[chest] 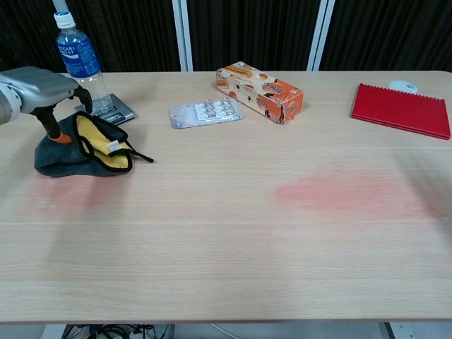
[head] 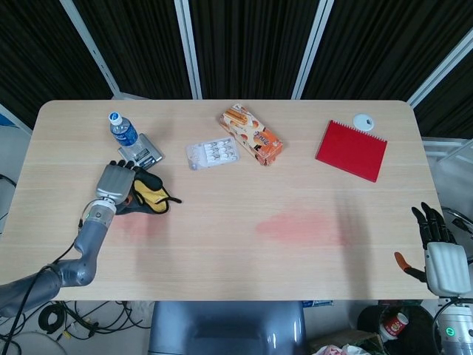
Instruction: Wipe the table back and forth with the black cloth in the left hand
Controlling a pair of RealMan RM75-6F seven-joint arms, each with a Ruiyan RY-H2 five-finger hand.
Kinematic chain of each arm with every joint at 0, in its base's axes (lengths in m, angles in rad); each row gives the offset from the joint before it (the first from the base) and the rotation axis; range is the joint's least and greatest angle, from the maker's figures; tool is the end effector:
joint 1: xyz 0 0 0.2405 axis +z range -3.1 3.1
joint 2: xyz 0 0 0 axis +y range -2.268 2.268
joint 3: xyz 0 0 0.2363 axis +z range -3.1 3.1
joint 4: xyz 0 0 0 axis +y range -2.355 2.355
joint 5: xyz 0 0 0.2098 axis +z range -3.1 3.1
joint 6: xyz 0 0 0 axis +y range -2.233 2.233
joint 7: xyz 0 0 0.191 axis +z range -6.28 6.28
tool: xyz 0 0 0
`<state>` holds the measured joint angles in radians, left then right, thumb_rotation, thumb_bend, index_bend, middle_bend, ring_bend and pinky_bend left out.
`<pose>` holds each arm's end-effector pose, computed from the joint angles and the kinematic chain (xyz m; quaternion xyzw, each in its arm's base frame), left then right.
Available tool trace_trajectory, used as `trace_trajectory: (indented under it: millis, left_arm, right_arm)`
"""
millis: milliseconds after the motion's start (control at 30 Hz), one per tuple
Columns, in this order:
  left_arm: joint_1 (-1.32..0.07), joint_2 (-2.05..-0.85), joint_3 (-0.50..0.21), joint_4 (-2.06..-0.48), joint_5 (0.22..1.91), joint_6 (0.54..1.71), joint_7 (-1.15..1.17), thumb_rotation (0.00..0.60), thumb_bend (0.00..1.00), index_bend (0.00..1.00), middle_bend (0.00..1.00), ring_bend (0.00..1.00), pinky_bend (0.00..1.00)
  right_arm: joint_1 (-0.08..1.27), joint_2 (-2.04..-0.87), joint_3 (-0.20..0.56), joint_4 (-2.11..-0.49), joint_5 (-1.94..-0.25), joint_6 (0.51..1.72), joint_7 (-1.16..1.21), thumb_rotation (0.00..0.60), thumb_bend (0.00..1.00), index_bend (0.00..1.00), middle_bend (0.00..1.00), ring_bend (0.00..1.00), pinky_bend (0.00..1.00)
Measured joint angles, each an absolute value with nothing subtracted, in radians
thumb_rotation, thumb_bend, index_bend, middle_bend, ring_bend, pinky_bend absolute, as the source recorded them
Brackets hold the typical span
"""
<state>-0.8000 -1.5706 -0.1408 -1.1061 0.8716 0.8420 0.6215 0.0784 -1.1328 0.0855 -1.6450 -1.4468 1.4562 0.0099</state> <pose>-0.2234 0.4374 -0.0017 -0.7489 -0.2954 -0.1806 0.5651 -0.2940 -0.2312 0.1479 0.5652 -0.4170 0.3985 0.5899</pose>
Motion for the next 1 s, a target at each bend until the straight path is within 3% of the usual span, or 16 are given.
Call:
trace_trajectory:
  millis: [367, 567, 733, 1000]
  left_arm:
    - [-0.745, -1.466, -0.153, -1.293, 0.855, 0.908, 0.574, 0.6, 0.09, 0.05, 0.0, 0.0, 0.05]
    - [-0.641, -1.345, -0.141, -1.477, 0.947, 1.034, 0.452, 0.6, 0.06, 0.01, 0.0, 0.0, 0.01]
    - [-0.492, -1.219, -0.078, -1.599, 1.111, 1.2, 0.319, 0.6, 0.05, 0.0, 0.0, 0.0, 0.0]
    - [-0.289, -1.139, 0.047, -1.647, 1.326, 1.416, 0.181, 0.6, 0.04, 0.0, 0.0, 0.0, 0.0]
  right_arm:
    - [0.079, -1.131, 0.086, -1.642, -1.447, 1.456, 0.014, 0.6, 0.17, 0.04, 0.0, 0.01, 0.22]
    - [0.079, -1.133, 0.087, -1.64, -1.447, 1.458, 0.009, 0.6, 0.16, 0.04, 0.0, 0.01, 0.2]
    - [0.078, -1.133, 0.089, -1.64, -1.448, 1.464, 0.002, 0.6, 0.14, 0.03, 0.0, 0.0, 0.19]
    - [0.076, -1.136, 0.089, -1.639, -1.45, 1.471, -0.014, 0.6, 0.14, 0.01, 0.0, 0.0, 0.19]
